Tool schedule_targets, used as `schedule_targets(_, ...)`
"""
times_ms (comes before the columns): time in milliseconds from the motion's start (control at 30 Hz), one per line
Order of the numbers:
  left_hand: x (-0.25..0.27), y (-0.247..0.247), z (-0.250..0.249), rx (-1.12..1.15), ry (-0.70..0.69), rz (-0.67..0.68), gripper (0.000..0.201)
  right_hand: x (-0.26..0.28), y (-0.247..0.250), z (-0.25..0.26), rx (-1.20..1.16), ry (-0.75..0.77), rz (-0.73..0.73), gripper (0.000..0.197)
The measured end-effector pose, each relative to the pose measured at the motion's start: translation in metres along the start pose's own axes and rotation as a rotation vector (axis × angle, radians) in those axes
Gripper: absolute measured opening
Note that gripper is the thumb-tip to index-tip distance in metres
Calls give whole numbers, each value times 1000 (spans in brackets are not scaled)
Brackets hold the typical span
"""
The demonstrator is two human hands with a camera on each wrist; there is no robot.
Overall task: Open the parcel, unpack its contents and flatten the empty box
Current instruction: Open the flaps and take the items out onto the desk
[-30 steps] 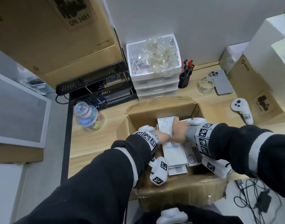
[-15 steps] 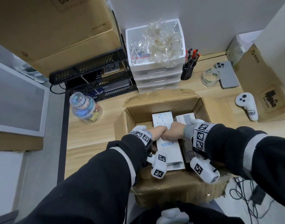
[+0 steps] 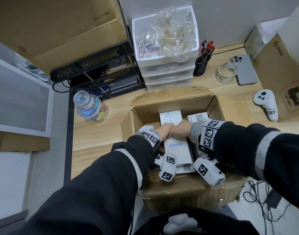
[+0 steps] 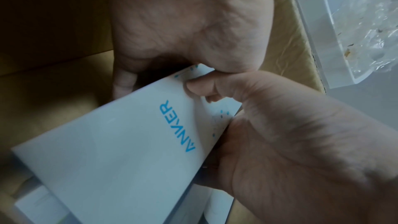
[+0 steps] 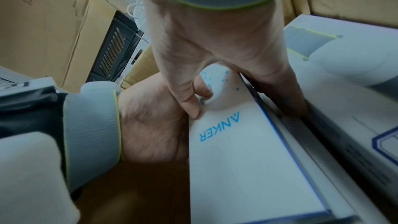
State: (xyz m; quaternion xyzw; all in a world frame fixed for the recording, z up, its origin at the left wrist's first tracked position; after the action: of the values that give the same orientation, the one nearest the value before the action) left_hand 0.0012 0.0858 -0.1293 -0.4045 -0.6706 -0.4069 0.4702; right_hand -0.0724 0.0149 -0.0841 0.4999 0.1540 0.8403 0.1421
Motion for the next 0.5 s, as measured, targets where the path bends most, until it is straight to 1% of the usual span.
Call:
schedule_targets(100, -3, 5, 1, 9, 14, -42, 36, 0, 0, -1, -39, -19, 15, 75)
schedule_targets(200, -7, 6, 5, 11, -2, -33, 30, -3, -7, -6, -115, -57, 27, 76)
schedule_targets(367, -6, 7, 4, -8, 3, -9, 22, -2, -11, -5, -150, -60, 38, 73)
schedule_targets(433, -3, 5, 2, 13, 7, 1, 21, -4, -11, -7, -172, -60, 38, 69)
schedule_targets(500, -1, 5, 1, 21, 12, -1, 21, -4, -12, -7, -179, -63, 34, 60)
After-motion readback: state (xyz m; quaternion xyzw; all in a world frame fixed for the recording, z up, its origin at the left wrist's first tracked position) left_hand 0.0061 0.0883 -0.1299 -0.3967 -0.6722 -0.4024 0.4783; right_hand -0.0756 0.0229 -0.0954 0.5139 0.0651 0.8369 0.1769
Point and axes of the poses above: each hand's wrist, its own x-axis away from the middle knuckle, its own y-axis out of the back of the hand, z = x × y, the point moved 2 cm from there along -x, towards the middle knuckle, and after that the axes turned 8 degrees about y, right-handed, at the moved point
